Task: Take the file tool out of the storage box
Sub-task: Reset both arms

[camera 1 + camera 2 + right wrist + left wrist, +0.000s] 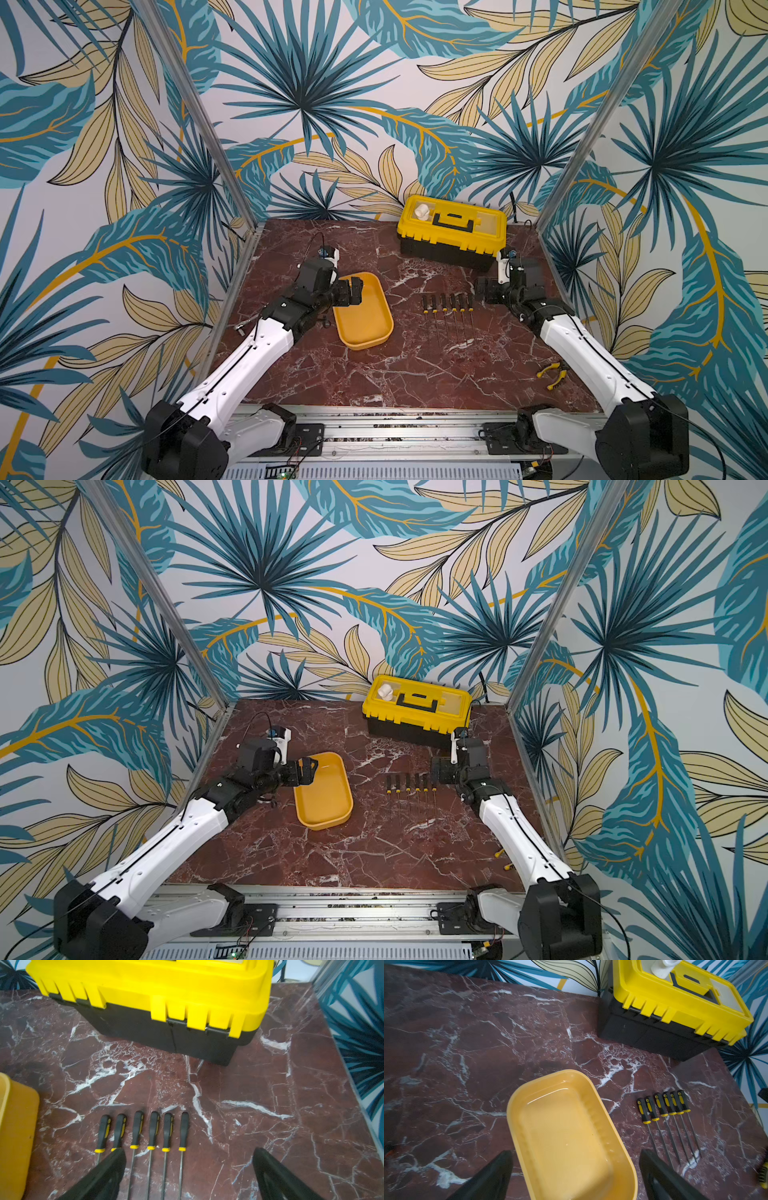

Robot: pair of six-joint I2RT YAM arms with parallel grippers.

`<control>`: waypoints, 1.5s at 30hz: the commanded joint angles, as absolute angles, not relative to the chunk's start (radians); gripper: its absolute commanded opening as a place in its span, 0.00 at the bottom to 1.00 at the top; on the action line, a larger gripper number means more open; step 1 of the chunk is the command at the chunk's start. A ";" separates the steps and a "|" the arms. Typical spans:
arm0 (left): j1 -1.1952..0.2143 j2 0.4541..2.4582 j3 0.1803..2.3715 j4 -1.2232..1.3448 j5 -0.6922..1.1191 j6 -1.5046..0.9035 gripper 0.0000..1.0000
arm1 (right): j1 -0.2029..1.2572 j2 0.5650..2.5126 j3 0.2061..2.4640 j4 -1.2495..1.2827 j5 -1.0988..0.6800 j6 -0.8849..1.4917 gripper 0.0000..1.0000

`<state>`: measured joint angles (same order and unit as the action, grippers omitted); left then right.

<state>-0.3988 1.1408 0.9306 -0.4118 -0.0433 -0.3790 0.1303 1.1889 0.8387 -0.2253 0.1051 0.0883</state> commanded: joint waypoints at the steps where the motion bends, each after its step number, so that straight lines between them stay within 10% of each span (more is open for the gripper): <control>1: -0.384 1.092 0.880 -0.339 -0.159 -0.334 1.00 | 0.109 1.163 0.748 -0.010 0.180 0.028 1.00; 18: -0.288 0.934 0.452 0.202 -0.284 -0.112 1.00 | 0.019 1.443 0.354 0.901 0.173 0.057 1.00; 45: 0.078 1.617 0.195 1.367 0.044 -0.054 1.00 | 0.020 1.505 0.410 0.847 0.119 0.029 1.00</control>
